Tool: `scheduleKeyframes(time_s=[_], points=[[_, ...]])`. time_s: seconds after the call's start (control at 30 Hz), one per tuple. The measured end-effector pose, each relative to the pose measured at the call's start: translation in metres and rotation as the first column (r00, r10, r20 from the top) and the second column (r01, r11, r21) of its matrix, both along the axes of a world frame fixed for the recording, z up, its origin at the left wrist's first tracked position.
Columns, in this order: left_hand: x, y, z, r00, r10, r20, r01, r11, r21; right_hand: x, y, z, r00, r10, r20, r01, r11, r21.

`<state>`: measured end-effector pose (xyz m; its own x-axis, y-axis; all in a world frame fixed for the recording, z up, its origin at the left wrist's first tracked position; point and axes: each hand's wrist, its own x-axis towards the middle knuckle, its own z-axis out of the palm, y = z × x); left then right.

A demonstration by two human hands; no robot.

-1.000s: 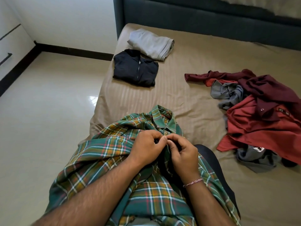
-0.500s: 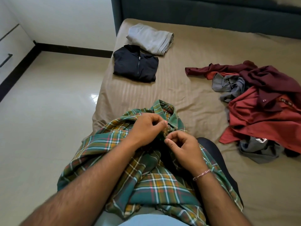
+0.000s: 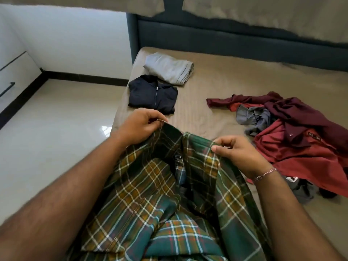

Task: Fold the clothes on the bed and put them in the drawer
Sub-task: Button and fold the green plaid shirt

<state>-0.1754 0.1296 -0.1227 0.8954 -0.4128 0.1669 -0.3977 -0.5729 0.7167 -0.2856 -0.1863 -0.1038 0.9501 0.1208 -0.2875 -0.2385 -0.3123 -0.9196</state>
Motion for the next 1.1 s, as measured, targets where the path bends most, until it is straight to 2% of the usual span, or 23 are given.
scheduleKeyframes(time_s=[0.07,0.13,0.17,0.3,0.43,0.53,0.57,0.7,0.77,0.9,1.0,1.1], points=[[0.007,-0.014,0.009,0.963,0.22,0.157,-0.202,0.972,-0.123,0.014,0.003,0.004,0.967,-0.226,0.12,0.224,0.974,0.026],[0.014,-0.026,0.019,0.902,0.379,0.207,-0.342,0.92,-0.194,0.028,0.002,0.01,0.934,-0.309,0.179,0.303,0.951,0.064],[0.015,-0.031,0.024,0.891,0.406,0.201,-0.37,0.908,-0.196,0.032,0.0,0.013,0.935,-0.308,0.176,0.302,0.951,0.066],[-0.014,-0.047,0.025,0.934,0.346,0.082,-0.328,0.927,-0.179,0.017,0.008,0.011,0.932,-0.332,0.145,0.324,0.943,0.074],[-0.08,-0.064,-0.017,0.917,0.398,-0.027,-0.391,0.883,-0.259,-0.024,0.038,-0.03,0.885,-0.465,-0.012,0.455,0.861,0.228],[-0.115,-0.07,-0.051,0.907,0.418,-0.049,-0.418,0.883,-0.213,-0.048,0.062,-0.059,0.849,-0.513,-0.123,0.52,0.774,0.362],[-0.121,-0.072,-0.057,0.917,0.394,-0.06,-0.397,0.891,-0.218,-0.054,0.068,-0.066,0.839,-0.53,-0.124,0.534,0.758,0.375],[-0.125,-0.075,-0.062,0.97,0.239,-0.036,-0.24,0.932,-0.271,-0.071,0.081,-0.085,0.834,-0.548,0.058,0.512,0.81,0.285],[-0.125,-0.076,-0.061,0.98,0.197,-0.024,-0.196,0.939,-0.281,-0.071,0.082,-0.084,0.825,-0.558,0.094,0.514,0.808,0.289],[-0.124,-0.071,-0.064,0.965,0.258,0.051,-0.236,0.935,-0.263,-0.067,0.078,-0.087,0.802,-0.598,0.019,0.554,0.755,0.35],[-0.107,-0.06,-0.059,0.937,0.348,0.039,-0.331,0.916,-0.229,-0.061,0.067,-0.088,0.788,-0.611,-0.082,0.587,0.704,0.4],[-0.074,-0.053,-0.043,0.947,0.321,-0.003,-0.313,0.921,-0.232,-0.043,0.04,-0.069,0.794,-0.602,-0.09,0.591,0.728,0.347]])
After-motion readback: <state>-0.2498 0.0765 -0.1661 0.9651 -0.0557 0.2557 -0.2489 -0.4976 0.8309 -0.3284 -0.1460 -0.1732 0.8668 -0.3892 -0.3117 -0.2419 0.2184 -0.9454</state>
